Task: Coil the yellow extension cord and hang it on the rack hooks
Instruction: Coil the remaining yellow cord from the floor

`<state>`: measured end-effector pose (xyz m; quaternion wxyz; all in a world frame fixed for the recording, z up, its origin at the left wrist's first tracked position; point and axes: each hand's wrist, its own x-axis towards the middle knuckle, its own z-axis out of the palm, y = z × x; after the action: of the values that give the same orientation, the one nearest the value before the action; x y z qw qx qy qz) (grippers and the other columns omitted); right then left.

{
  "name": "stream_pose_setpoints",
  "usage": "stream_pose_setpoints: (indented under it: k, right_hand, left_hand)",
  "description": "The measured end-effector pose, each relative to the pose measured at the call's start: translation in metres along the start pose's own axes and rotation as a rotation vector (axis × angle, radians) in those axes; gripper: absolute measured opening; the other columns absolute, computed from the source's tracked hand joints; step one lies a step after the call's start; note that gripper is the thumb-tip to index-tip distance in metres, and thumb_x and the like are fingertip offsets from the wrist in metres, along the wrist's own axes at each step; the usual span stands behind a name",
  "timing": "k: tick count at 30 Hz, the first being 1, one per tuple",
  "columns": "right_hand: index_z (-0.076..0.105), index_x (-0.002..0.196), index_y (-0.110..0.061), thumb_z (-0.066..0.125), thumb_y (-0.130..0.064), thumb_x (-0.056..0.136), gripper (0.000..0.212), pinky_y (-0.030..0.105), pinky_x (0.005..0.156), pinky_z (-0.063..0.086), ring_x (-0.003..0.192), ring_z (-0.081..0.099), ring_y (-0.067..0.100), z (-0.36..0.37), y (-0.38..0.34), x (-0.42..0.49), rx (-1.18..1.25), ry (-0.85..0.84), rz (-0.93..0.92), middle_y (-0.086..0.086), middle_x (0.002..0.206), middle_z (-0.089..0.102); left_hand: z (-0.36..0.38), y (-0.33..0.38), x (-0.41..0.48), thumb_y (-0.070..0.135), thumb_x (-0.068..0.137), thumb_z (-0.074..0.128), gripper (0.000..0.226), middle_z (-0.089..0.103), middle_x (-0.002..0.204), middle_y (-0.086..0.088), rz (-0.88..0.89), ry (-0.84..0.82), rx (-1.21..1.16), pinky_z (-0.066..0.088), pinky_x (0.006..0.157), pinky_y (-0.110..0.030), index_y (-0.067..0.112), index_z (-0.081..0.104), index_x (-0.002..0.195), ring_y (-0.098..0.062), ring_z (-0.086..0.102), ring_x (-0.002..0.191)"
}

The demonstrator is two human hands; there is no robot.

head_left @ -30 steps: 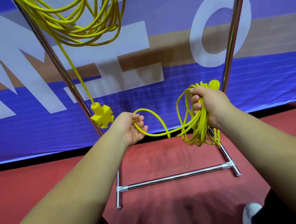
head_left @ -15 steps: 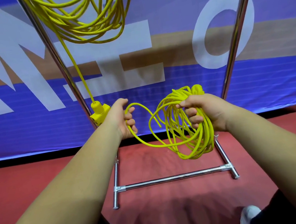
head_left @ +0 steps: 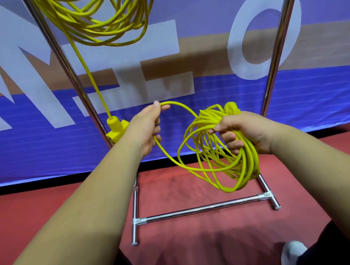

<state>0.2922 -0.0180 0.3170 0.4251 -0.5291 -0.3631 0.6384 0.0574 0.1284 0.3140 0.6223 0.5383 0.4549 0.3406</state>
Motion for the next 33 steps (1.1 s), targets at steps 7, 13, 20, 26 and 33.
stream_pose_setpoints:
  k: [7, 13, 20, 26, 33]
  right_hand:
    - [0.069, 0.095, -0.008, 0.054, -0.013, 0.096, 0.015, 0.026, 0.045, 0.035, 0.035, 0.032, 0.012, 0.001, -0.001, -0.006, -0.014, -0.088, 0.019, 0.001, 0.055, 0.035]
    - [0.064, 0.099, -0.006, 0.061, -0.019, 0.082, 0.022, 0.025, 0.043, 0.034, 0.033, 0.031, 0.011, 0.009, -0.004, -0.010, -0.059, -0.233, 0.058, -0.001, 0.052, 0.035]
    - [0.066, 0.098, -0.006, 0.062, -0.019, 0.083, 0.020, 0.025, 0.043, 0.033, 0.033, 0.032, 0.011, 0.004, -0.008, -0.007, -0.053, -0.227, 0.047, 0.000, 0.052, 0.035]
    - [0.072, 0.086, -0.009, 0.062, -0.019, 0.080, 0.016, 0.025, 0.043, 0.032, 0.031, 0.032, 0.010, 0.009, -0.008, -0.010, -0.054, -0.205, 0.048, -0.001, 0.051, 0.034]
    - [0.072, 0.081, -0.011, 0.061, -0.019, 0.080, 0.014, 0.023, 0.042, 0.030, 0.032, 0.031, 0.010, 0.013, -0.007, -0.010, -0.051, -0.213, 0.070, -0.001, 0.051, 0.035]
  left_hand:
    - [0.001, -0.008, -0.007, 0.026, 0.106, 0.047, 0.029, 0.054, 0.087, 0.009, 0.048, -0.115, 0.233, 0.043, 0.068, -0.033, 0.028, 0.076, 0.102, -0.011, 0.041, 0.072]
    - [0.031, -0.011, -0.023, 0.017, 0.097, 0.061, 0.011, 0.063, 0.072, 0.017, 0.177, -0.214, 0.431, 0.042, 0.062, -0.018, 0.014, 0.071, 0.096, 0.003, 0.054, 0.063]
    - [0.035, -0.007, -0.028, 0.001, 0.048, 0.043, 0.068, 0.056, 0.099, -0.013, 0.217, -0.287, 0.131, 0.047, 0.063, -0.028, 0.014, 0.059, 0.113, -0.021, 0.057, 0.079]
    - [0.041, -0.006, -0.038, 0.028, 0.062, 0.076, 0.112, 0.018, 0.170, -0.002, 0.492, -0.397, 0.928, 0.029, 0.121, -0.040, 0.027, 0.023, 0.162, -0.023, 0.019, 0.155]
    - [0.039, -0.013, -0.025, 0.008, 0.066, 0.086, 0.119, 0.055, 0.147, 0.007, 0.498, -0.432, 0.799, 0.056, 0.084, -0.024, 0.034, 0.020, 0.162, 0.001, 0.067, 0.105]
